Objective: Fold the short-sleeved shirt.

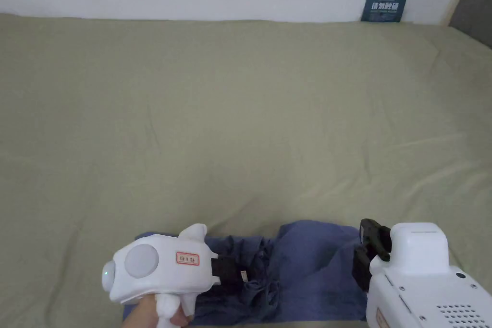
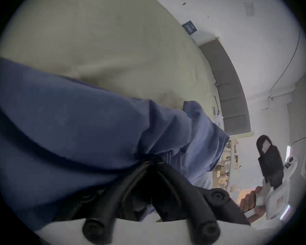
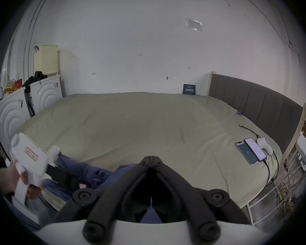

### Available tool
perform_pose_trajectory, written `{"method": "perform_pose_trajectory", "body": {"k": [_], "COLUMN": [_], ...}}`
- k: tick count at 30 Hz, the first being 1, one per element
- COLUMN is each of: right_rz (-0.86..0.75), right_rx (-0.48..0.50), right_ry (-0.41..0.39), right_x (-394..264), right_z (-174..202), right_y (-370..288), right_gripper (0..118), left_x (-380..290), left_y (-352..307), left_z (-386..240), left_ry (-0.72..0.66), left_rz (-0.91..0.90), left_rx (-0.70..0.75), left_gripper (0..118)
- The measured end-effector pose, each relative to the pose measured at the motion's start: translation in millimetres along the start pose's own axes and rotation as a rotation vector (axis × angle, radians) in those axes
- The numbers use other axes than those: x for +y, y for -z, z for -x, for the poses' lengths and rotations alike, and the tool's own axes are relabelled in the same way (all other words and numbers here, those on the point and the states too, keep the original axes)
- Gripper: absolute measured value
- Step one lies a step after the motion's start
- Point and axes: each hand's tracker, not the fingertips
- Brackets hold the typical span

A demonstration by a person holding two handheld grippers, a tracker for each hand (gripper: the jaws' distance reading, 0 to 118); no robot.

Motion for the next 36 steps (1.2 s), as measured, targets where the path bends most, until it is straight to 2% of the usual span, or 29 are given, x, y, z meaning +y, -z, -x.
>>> {"method": "perform_pose_trajectory", "body": {"k": [3,8,14,19,21,22,23,25,26,30,32,33,34,35,36], "right_rz": [0.013,0.006,-0.009,-0.002,0.001,0.003,0.005,0.012,0.014,0.012,0.015,0.015,0.015,0.017,0.015], "right_rx": [-0.005,-0.001,0.040,0.071,0.075,0.074,0.074,0.074,0.072,0.061,0.051,0.045,0.043,0.040,0.036], "right_ry": [-0.005,-0.005,-0.026,-0.048,-0.054,-0.053,-0.052,-0.053,-0.053,-0.060,-0.066,-0.065,-0.061,-0.058,-0.056], "right_x": [-1,2,7,7,6,6,5,5,5,7,7,8,9,9,10], "right_z": [-1,4,26,43,46,47,47,47,46,42,40,39,36,35,34], "right_y": [1,5,10,11,11,11,11,11,11,10,11,11,11,11,11], "right_gripper": [0,0,0,0,0,0,0,0,0,0,0,0,0,0,0], "left_x": [4,5,6,5,2,4,5,7,8,20,26,28,27,27,25], "left_y": [-15,-90,-182,-193,-190,-187,-183,-169,-161,-135,-126,-122,-117,-114,-109], "left_z": [5,1,34,72,79,85,89,97,98,114,118,118,113,113,111], "left_ry": [-0.025,0.059,0.083,0.014,0.000,-0.017,-0.034,-0.045,-0.061,-0.098,-0.130,-0.151,-0.180,-0.189,-0.203], "left_rz": [0.008,-0.099,-0.231,-0.176,-0.162,-0.145,-0.135,-0.103,-0.089,-0.098,-0.090,-0.100,-0.092,-0.089,-0.093], "left_rx": [-0.020,-0.010,0.119,0.145,0.127,0.071,0.038,-0.049,-0.066,-0.127,-0.217,-0.239,-0.262,-0.280,-0.274], "left_gripper": [0,0,0,1,7,11,17,98,118,114,114,112,104,83,18]}}
